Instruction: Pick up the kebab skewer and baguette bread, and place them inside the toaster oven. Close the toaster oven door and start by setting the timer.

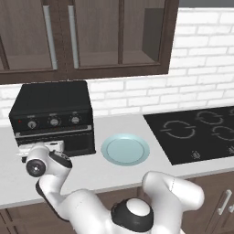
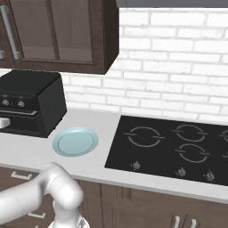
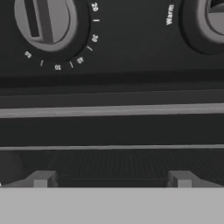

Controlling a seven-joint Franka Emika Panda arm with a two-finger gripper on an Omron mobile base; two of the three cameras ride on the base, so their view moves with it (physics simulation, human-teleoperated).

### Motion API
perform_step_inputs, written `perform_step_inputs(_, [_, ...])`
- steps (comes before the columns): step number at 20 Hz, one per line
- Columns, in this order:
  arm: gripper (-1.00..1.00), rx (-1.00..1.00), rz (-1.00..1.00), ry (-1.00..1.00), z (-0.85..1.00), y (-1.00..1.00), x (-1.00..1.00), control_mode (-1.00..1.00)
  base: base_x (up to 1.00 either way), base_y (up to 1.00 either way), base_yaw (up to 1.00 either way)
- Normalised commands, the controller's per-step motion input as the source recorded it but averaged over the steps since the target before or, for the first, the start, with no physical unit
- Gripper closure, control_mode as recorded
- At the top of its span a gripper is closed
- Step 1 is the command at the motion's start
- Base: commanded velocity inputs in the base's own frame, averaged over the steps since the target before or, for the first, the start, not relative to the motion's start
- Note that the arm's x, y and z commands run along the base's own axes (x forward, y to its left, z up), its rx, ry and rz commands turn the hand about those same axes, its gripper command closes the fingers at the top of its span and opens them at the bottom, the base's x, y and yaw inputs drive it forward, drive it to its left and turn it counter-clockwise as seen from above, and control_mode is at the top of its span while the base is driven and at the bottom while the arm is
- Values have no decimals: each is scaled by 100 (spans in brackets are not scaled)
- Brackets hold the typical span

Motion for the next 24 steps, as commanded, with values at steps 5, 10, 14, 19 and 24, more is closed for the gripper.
perform_step_inputs(5, [-100,0,0,0,20,0,-16,-100,0,0,0])
perform_step_inputs(10, [-100,0,0,-7,70,0,0,-100,0,0,0])
perform_step_inputs(14, [-100,0,0,-4,64,9,1,-100,0,0,0])
perform_step_inputs(19, [-100,0,0,-3,33,12,0,-100,0,0,0])
perform_step_inputs(24, [-100,0,0,0,0,11,0,-100,0,0,0])
